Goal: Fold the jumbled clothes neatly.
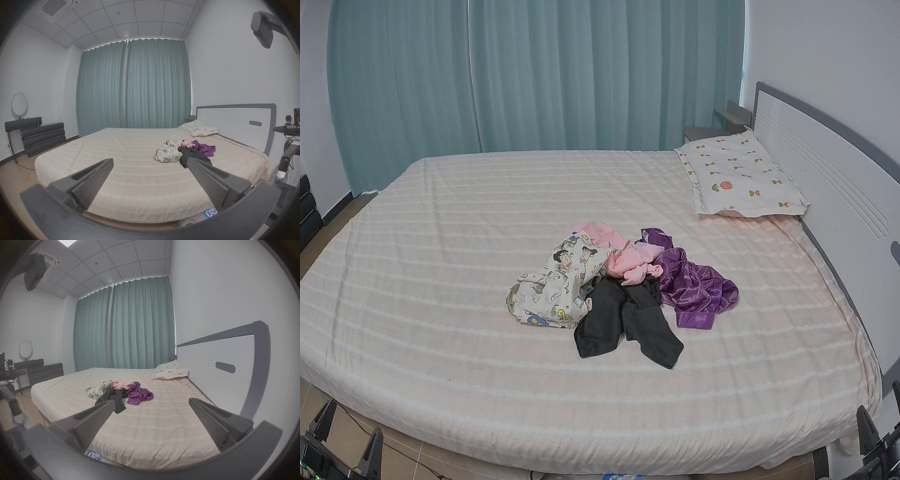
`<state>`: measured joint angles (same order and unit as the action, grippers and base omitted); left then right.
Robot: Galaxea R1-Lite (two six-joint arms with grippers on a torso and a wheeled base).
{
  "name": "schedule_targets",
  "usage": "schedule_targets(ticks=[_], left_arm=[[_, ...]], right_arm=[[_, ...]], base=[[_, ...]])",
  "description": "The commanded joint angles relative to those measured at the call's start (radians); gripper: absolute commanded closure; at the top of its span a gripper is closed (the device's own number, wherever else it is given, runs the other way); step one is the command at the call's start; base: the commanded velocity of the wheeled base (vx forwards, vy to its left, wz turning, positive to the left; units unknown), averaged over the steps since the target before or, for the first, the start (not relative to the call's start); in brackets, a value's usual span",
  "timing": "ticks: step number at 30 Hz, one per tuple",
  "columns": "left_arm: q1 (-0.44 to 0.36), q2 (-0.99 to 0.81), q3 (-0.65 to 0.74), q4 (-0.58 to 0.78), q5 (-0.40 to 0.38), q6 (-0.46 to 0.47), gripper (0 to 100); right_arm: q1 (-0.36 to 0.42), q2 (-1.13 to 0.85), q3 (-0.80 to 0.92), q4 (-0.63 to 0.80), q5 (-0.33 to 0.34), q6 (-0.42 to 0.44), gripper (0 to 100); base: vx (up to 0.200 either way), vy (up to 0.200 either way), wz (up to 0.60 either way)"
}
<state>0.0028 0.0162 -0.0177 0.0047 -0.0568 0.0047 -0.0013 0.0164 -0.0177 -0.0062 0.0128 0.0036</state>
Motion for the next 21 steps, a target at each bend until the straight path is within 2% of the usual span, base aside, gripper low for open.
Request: schedule_targets(ticks=[1,10,12,13,14,15,16,18,21], left_arm=[[0.0,-0.015,0.016,0.0,0.0,0.0,0],[0.0,-0.015,0.016,0.0,0.0,0.0,0],[0.0,-0.015,0.016,0.0,0.0,0.0,0],[0.0,-0.015,0.016,0.0,0.0,0.0,0],[0.0,-0.015,0.016,0.0,0.0,0.0,0],[0.0,-0.015,0.016,0.0,0.0,0.0,0],[0.0,-0.015,0.016,0.0,0.0,0.0,0],[-0.001,-0.015,0.016,0.0,0.0,0.0,0],[0.0,-0.016,0.016,0.0,0.0,0.0,0]], right_arm=[[0.0,-0.016,0.018,-0.001,0.0,0.001,0],[-0.005,0.002,0.016,-0.006,0.0,-0.019,0],[-0.005,0.034,-0.048,-0.017,0.0,-0.002,0],[-0.014,0.16,-0.234,-0.003,-0.002,0.065,0],[-0.014,0.16,-0.234,-0.003,-0.002,0.065,0],[-0.016,0.277,-0.312,0.012,0.018,0.121,0],[-0.016,0.277,-0.312,0.012,0.018,0.121,0],[0.003,0.478,-0.297,0.017,0.069,0.107,0],[0.014,0.674,-0.268,-0.028,0.096,0.121,0]], base=[[0.0,0.0,0.0],[0.0,0.0,0.0],[0.0,0.0,0.0],[0.0,0.0,0.0],[0.0,0.0,0.0],[0.0,0.0,0.0],[0.0,0.0,0.0],[0.0,0.0,0.0],[0.0,0.0,0.0]])
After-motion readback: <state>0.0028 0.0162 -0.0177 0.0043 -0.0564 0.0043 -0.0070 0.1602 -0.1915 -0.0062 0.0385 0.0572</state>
